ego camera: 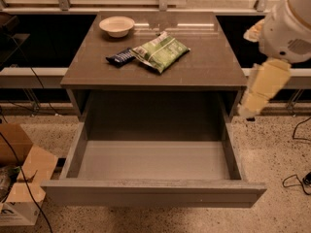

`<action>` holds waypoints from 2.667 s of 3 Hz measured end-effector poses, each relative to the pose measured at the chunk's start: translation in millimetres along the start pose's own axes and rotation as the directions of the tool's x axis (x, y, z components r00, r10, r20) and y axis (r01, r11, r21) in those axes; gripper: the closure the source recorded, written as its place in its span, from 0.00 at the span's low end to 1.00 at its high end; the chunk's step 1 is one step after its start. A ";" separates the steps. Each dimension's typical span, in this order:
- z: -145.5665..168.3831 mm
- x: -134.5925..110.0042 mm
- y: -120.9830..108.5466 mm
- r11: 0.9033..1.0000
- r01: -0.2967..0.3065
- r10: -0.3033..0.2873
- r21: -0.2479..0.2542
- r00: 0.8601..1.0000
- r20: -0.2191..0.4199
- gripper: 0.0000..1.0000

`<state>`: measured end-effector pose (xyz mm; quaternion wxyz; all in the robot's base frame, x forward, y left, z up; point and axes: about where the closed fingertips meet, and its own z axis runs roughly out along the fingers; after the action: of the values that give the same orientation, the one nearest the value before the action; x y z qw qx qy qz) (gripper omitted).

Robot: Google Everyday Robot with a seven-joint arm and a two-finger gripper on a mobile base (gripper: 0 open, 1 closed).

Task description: Place green jalapeno chip bag into top drawer

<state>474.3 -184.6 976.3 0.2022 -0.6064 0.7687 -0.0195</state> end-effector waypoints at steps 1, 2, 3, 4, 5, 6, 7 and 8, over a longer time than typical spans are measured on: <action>19.1 -30.5 -26.4 1.000 0.011 -0.012 0.017 0.997 0.081 0.00; 40.0 -61.6 -57.4 1.000 0.009 -0.011 0.010 0.987 0.161 0.00; 74.9 -98.8 -103.7 1.000 0.010 -0.005 -0.023 0.976 0.219 0.00; 109.1 -116.9 -145.3 0.998 -0.007 0.020 -0.056 0.967 0.252 0.00; 109.2 -117.0 -144.5 0.998 -0.006 0.020 -0.056 0.968 0.251 0.00; 136.3 -122.7 -153.1 0.997 -0.062 0.075 -0.055 0.959 0.273 0.00; 178.8 -130.4 -168.0 0.989 -0.133 0.148 -0.067 0.938 0.314 0.00; 218.4 -137.8 -179.3 0.977 -0.192 0.212 -0.093 0.914 0.345 0.00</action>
Offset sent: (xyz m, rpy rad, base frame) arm 0.1330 0.0809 -0.0027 0.2462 -0.0728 0.0780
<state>738.3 -55.3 864.8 0.3204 -0.5230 0.7786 0.1326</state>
